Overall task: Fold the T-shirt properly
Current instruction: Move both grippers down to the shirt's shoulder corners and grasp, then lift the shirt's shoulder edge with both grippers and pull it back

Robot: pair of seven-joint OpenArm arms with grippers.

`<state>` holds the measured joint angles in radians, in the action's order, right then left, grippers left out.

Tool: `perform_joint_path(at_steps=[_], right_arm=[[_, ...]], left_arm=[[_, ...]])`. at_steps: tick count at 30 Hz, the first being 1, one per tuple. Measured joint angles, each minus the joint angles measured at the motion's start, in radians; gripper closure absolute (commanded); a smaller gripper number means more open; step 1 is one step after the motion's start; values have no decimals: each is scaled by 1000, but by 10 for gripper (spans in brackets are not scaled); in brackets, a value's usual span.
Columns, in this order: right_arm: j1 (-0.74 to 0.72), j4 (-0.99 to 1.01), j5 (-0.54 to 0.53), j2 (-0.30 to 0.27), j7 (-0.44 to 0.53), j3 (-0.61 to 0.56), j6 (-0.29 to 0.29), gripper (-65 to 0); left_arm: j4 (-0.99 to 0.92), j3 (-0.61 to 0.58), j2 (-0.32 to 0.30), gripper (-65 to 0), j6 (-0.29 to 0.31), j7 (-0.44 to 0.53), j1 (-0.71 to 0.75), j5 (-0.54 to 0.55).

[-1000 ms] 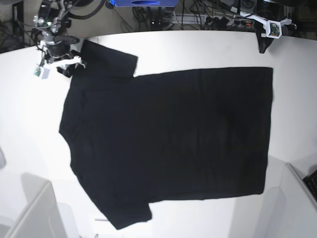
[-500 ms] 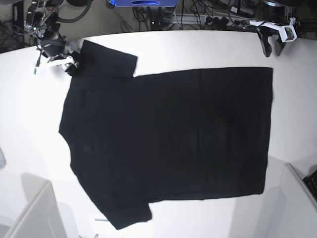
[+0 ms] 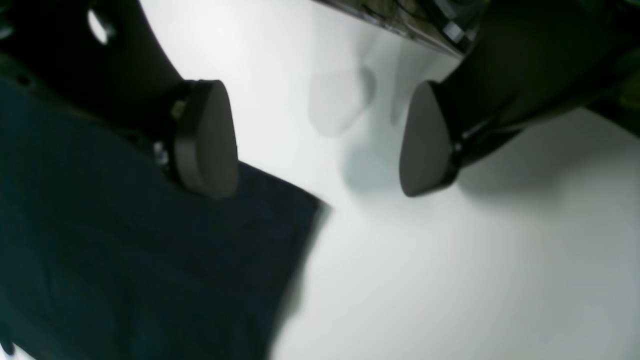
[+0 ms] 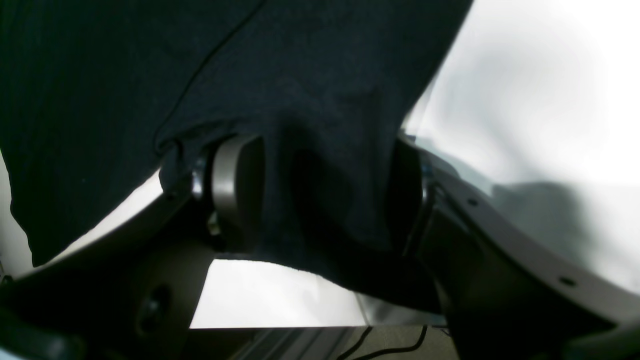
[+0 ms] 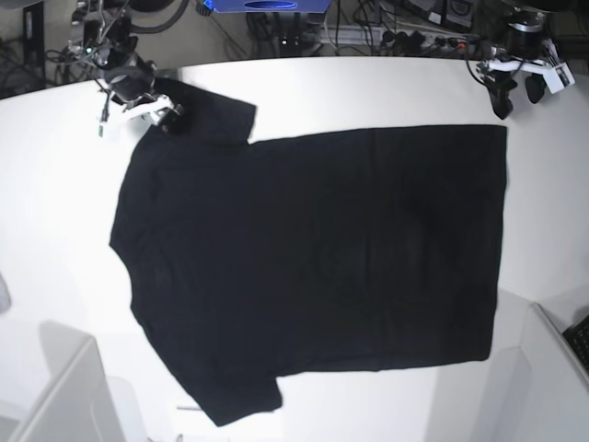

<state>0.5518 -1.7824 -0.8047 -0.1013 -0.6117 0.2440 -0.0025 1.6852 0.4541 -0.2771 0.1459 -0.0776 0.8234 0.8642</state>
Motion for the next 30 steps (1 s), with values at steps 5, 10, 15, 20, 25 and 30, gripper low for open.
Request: perform_joint_path(at_steps=[5, 10, 15, 20, 25, 30], right_arm=[[0, 20, -16, -11, 4, 4, 12, -354], [-3, 47, -19, -11, 31, 3, 18, -243], [-19, 90, -28, -14, 37, 4, 18, 0], [-22, 96, -31, -13, 36, 6, 20, 0], [-23, 96, -32, -13, 33, 7, 22, 0], [-22, 96, -34, -13, 33, 8, 22, 0]], left_arm=[[-35, 85, 11, -487, 161, -138, -60, 24], [-87, 144, 10, -487, 172, -290, -144, 24], [-128, 153, 36, -487, 177, -359, -229, 24], [-183, 159, 48, -487, 177, -387, -299, 28], [-231, 157, 50, -487, 194, -381, -343, 40], [-247, 126, 46, -482, 192, -371, -377, 39]])
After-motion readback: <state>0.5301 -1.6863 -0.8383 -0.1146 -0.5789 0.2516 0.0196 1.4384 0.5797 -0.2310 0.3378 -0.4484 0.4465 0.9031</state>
